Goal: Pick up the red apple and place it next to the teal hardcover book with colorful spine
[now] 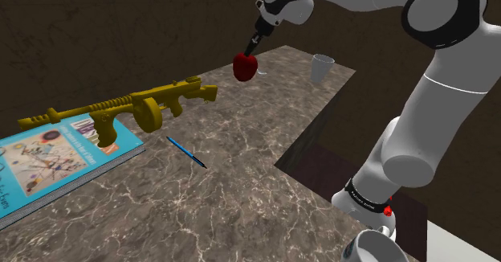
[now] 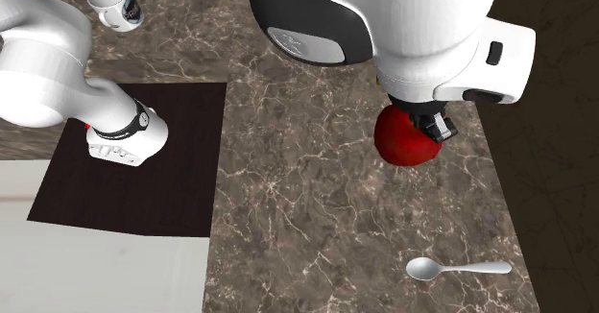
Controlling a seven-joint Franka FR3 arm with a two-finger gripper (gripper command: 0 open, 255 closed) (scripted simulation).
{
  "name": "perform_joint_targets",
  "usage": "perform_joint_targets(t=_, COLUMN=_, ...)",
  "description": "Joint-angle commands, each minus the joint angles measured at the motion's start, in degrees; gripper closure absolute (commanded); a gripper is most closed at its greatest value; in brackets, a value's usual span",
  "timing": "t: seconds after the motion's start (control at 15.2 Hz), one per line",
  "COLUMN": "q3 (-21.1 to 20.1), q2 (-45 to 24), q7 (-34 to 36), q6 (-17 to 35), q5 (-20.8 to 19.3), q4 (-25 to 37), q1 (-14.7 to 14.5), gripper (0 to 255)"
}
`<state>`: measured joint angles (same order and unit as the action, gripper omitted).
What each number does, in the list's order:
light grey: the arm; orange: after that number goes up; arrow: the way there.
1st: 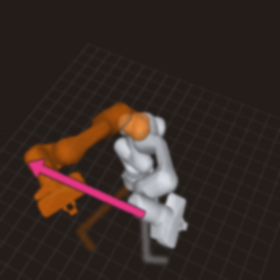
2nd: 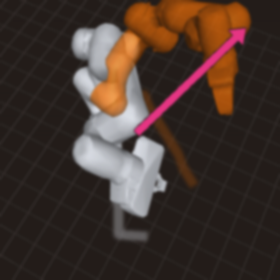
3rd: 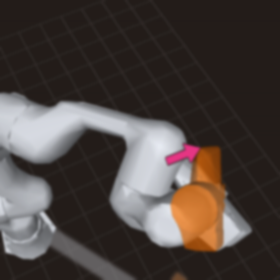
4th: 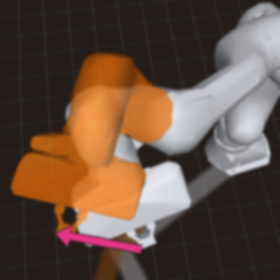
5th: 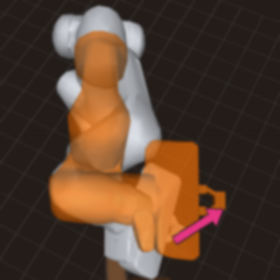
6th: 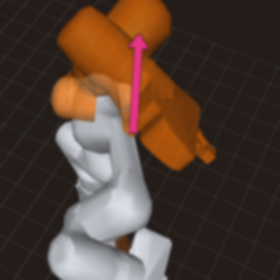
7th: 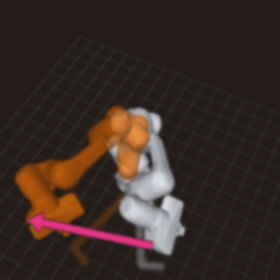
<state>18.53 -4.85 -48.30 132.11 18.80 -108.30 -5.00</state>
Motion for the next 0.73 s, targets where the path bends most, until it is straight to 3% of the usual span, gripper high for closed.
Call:
perform_joint_targets(t=0.0, q3=0.1, q2=0.5, q7=0.5, q6=-1.5, q5=-0.5, q4=1.1, q1=0.1, gripper=255)
perform_joint_targets(t=0.66, q3=0.4, q2=1.5, q7=2.9, q6=-8.6, q5=-2.4, q4=7.5, q1=0.1, gripper=255)
